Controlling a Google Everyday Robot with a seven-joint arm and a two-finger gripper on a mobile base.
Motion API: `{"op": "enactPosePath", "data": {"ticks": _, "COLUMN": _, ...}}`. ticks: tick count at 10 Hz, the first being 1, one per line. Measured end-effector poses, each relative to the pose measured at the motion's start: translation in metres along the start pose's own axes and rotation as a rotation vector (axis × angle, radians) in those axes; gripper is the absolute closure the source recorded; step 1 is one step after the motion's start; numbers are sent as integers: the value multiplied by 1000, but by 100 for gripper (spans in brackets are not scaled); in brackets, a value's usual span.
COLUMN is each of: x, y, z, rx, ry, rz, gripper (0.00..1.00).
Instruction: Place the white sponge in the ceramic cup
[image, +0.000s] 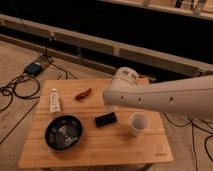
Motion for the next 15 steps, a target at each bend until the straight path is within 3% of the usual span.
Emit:
{"op": "enactPosePath", "data": {"ticks": 3, "x": -4, "y": -27, "z": 13, "rx": -12, "ry": 49, "rz": 53, "gripper": 100}}
{"op": "enactPosePath", "data": {"ticks": 6, "x": -9, "y": -55, "z": 12, "rx": -35, "ry": 75, "rz": 153, "gripper": 100}}
{"op": "enactPosePath", "data": {"ticks": 10, "x": 8, "y": -85, "z": 11, "rx": -93, "ry": 159, "rz": 370, "gripper": 100}}
{"op": "enactPosePath", "data": {"ticks": 12, "x": 17, "y": -99, "z": 8, "rx": -142, "ry": 203, "rz": 521, "gripper": 100}}
{"op": "enactPosePath", "data": {"ticks": 13, "x": 20, "y": -103, "z": 6, "rx": -158, "ry": 219, "rz": 573, "gripper": 100}}
{"op": "enactPosePath", "data": {"ticks": 15, "x": 29, "y": -111, "z": 0, "rx": -186, "ry": 267, "rz": 740, "gripper": 100}}
